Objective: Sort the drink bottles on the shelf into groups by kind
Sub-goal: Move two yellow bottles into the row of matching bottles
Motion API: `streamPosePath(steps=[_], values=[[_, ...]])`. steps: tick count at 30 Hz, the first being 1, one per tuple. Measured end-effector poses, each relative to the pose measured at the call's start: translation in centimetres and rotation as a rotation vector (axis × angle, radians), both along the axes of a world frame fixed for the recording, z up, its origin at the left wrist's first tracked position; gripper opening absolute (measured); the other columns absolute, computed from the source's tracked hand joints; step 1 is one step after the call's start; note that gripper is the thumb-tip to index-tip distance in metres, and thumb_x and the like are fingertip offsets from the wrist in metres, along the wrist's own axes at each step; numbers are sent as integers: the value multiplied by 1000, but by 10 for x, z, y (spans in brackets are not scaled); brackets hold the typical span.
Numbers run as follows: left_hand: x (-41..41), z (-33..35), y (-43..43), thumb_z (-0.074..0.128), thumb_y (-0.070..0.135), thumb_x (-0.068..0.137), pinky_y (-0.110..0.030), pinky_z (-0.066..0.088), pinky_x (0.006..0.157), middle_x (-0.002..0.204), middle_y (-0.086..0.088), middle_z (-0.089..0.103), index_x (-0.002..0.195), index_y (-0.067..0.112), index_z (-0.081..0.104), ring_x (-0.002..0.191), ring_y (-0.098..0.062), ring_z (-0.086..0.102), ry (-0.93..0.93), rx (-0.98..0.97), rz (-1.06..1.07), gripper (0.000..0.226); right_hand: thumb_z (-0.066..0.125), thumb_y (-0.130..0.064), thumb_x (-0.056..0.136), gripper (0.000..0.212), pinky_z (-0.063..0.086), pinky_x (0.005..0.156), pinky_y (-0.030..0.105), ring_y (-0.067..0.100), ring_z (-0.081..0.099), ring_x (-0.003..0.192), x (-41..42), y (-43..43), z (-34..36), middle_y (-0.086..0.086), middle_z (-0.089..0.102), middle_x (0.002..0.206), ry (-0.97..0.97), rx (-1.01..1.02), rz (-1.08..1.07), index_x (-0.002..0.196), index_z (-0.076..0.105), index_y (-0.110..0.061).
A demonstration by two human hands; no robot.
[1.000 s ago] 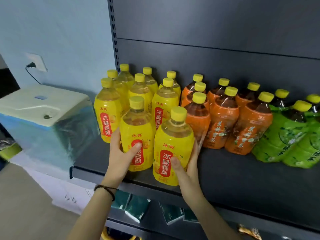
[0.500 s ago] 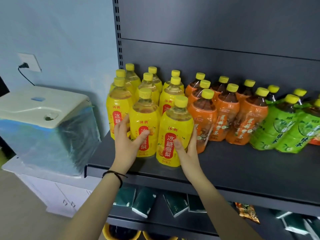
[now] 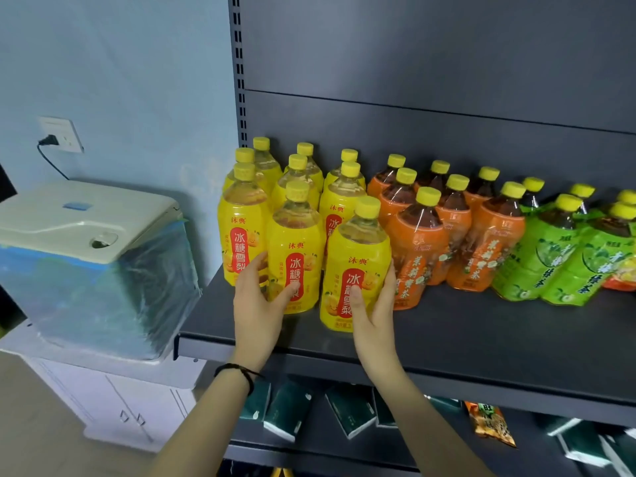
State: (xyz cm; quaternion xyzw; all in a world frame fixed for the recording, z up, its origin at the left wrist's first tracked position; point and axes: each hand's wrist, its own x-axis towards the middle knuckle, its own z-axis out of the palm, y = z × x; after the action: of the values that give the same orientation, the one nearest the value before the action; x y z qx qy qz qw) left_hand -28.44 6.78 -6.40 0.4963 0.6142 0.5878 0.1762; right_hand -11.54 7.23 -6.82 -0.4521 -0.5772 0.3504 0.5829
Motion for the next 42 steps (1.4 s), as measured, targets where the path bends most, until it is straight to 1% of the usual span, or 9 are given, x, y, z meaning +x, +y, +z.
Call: streamPosePath(steps=[3, 7, 19, 24, 28, 30, 34, 37, 42], values=[[-4, 3, 6, 76, 33, 77, -45, 52, 94, 135, -4, 45, 140, 20, 44, 120, -23, 51, 36, 3, -20, 72, 49, -68, 82, 84, 34, 114, 46, 13, 29, 142, -2, 7, 1, -5, 24, 156, -29, 0, -36, 150, 10, -39], [-10, 8, 12, 76, 37, 76, -36, 53, 85, 135, -2, 37, 138, 23, 45, 118, -23, 50, 97, -42, 6, 71, 55, -47, 90, 74, 37, 113, 43, 14, 37, 137, -2, 21, 7, 0, 34, 150, -61, 14, -56, 150, 17, -28], [-13, 14, 23, 70, 48, 79, -32, 49, 69, 123, 1, 59, 138, 26, 45, 93, -11, 56, 227, -80, 71, 67, 51, -37, 96, 71, 35, 110, 32, 20, 39, 137, -13, 49, 19, 3, 35, 153, -188, -60, -116, 152, 9, -27], [-8, 14, 22, 74, 44, 77, -35, 53, 66, 105, 3, 60, 103, 23, 48, 86, -17, 62, 116, -76, 99, 42, 55, -40, 93, 74, 39, 111, 41, 18, 40, 137, -5, 43, 18, -1, 36, 152, -195, -75, -57, 152, 10, -32], [-8, 16, 29, 73, 44, 77, -26, 38, 58, 101, 1, 57, 83, 21, 55, 82, -15, 54, 171, -85, 115, 30, 49, -71, 78, 82, 46, 103, 48, 21, 48, 131, -3, 39, 16, -3, 47, 146, -274, -84, -173, 147, 15, -46], [-9, 16, 30, 73, 48, 76, -25, 34, 56, 96, 3, 58, 82, 21, 56, 79, -14, 52, 157, -112, 123, 32, 49, -74, 75, 80, 50, 99, 49, 22, 53, 127, -4, 37, 18, -3, 52, 142, -302, -96, -247, 145, 19, -46], [-15, 7, 23, 69, 47, 81, -28, 39, 59, 80, 7, 60, 78, 23, 56, 75, -16, 58, 113, -123, 67, 27, 61, -53, 86, 70, 50, 97, 46, 22, 55, 123, -6, 32, 18, -1, 55, 139, -325, -109, -311, 146, 30, -34], [-19, -1, 15, 65, 31, 88, -25, 40, 58, 73, 7, 60, 77, 20, 56, 70, -16, 58, 74, -78, -58, 18, 61, -31, 92, 58, 48, 101, 33, 14, 56, 119, 0, 24, 16, -7, 56, 134, -235, -89, -206, 145, 37, -27], [-9, -3, -2, 67, 27, 86, -17, 40, 66, 79, 6, 66, 81, 22, 61, 75, 1, 58, 31, -88, -255, 9, 61, -22, 93, 16, 51, 79, 16, -4, 62, 85, 38, 2, 14, -14, 67, 96, -183, -134, -194, 108, 63, -26]])
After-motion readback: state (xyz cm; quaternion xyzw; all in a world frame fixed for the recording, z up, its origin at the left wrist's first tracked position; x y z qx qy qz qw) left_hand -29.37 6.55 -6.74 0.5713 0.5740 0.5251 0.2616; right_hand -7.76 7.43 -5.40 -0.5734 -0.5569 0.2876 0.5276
